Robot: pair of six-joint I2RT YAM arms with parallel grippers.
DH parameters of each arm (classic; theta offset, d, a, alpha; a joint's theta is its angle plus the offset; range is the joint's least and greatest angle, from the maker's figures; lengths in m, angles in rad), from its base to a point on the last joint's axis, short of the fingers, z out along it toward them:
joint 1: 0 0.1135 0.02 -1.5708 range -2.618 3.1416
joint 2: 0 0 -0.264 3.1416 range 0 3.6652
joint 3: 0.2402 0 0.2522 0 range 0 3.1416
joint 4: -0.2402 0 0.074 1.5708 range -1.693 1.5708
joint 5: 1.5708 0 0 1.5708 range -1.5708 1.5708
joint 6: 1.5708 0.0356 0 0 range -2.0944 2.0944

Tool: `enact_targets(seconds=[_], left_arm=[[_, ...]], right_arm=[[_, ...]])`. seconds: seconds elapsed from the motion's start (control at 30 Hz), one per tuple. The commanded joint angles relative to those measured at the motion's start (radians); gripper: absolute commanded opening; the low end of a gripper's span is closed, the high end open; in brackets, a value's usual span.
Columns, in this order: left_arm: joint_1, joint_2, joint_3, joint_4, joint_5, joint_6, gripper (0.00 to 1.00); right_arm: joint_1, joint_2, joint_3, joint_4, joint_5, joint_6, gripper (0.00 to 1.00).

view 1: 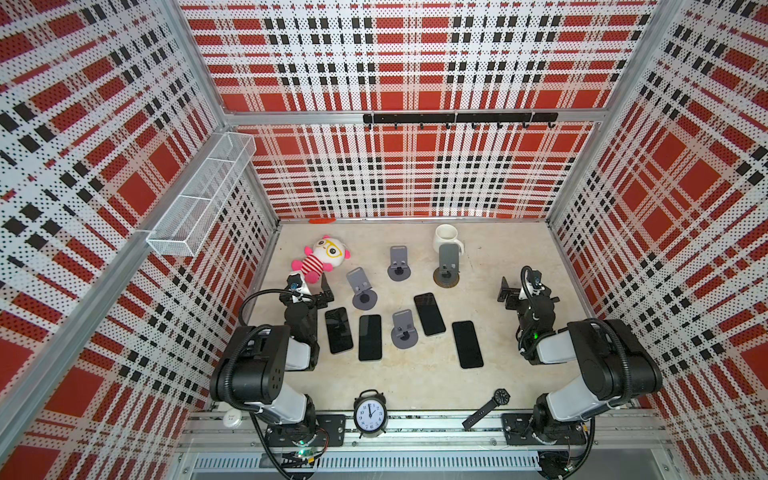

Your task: Remove the phone from the phone stand

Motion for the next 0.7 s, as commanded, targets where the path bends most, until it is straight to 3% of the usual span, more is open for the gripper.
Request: enact_targets(seconds=[0.0, 0.67], left_arm=[[0.006, 0.004, -0.009, 0.045, 0.006, 0.0, 0.98], [-0.015, 0.004, -0.001, 0.033, -0.027, 0.019, 0.98]], right_arm=[[-0.003, -0.003, 0.011, 0.009, 0.041, 0.001, 1.0], [-0.004, 0.0, 0.016, 0.008, 0.033, 0.003, 1.0]])
